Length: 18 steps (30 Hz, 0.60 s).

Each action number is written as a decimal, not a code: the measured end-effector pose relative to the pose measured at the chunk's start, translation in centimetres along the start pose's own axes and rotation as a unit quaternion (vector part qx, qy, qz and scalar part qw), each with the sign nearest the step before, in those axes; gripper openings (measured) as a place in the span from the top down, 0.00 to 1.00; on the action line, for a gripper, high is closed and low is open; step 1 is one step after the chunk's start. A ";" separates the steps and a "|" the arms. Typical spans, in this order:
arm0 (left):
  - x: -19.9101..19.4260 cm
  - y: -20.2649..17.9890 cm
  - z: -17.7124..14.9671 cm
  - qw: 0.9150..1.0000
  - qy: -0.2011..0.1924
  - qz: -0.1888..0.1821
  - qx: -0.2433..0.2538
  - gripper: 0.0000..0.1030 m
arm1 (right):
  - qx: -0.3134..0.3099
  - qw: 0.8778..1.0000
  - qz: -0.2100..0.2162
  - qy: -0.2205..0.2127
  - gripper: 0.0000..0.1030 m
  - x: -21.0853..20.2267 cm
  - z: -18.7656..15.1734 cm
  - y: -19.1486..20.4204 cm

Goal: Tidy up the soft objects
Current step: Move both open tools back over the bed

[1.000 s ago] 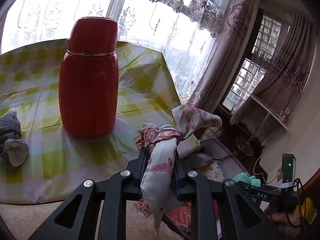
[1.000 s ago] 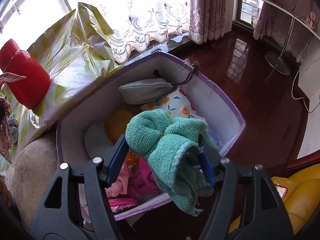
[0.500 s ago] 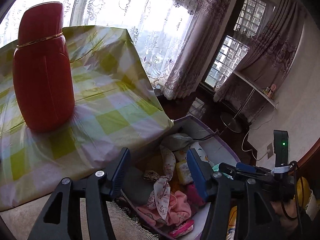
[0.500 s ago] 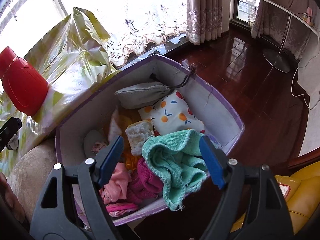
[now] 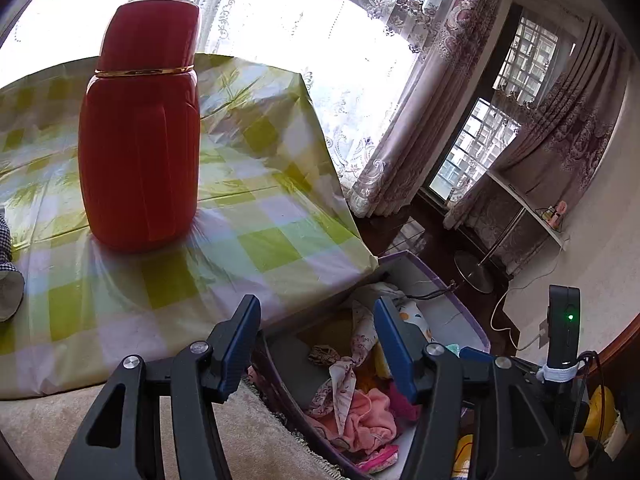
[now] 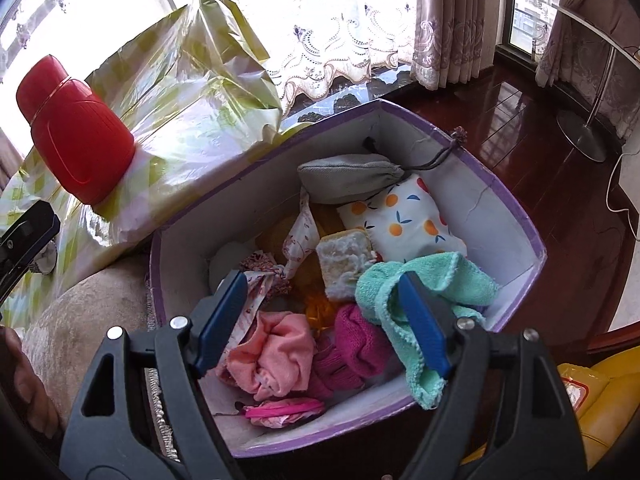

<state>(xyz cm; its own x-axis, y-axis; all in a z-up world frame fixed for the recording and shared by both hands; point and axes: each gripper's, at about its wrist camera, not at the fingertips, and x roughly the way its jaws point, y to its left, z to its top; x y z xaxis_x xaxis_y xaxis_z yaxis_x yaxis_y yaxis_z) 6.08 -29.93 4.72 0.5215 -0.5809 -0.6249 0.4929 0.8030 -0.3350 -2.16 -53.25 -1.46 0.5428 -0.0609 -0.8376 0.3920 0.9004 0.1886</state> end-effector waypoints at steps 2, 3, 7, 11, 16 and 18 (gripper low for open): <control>-0.7 1.3 0.0 1.000 -0.005 0.010 -0.016 0.42 | -0.015 1.000 0.013 0.003 0.22 0.2 -0.1 1.8; -1.0 2.0 0.0 1.000 -0.008 0.018 -0.025 0.42 | -0.022 1.000 0.021 0.005 0.22 0.3 -0.2 2.7; -2.8 5.2 0.0 0.997 -0.024 0.050 -0.057 0.42 | -0.051 0.997 0.051 0.013 0.22 0.7 -0.5 6.6; -5.2 8.6 -0.1 0.991 -0.047 0.093 -0.082 0.42 | -0.086 0.993 0.078 0.022 0.22 0.7 -0.7 10.9; -8.4 13.1 -0.6 0.978 -0.065 0.160 -0.114 0.42 | -0.141 0.983 0.110 0.036 0.22 0.5 -1.2 16.6; -9.9 14.9 -1.1 0.972 -0.071 0.184 -0.128 0.42 | -0.170 0.977 0.121 0.038 0.22 0.3 -1.5 19.0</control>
<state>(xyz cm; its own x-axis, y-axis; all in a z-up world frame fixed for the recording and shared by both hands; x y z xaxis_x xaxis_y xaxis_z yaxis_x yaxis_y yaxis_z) 7.51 -12.03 5.10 0.7300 -0.2452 -0.6379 0.0736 0.9562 -0.2833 4.31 -35.55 1.13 0.5277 0.1924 -0.8274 -0.0180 0.9763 0.2155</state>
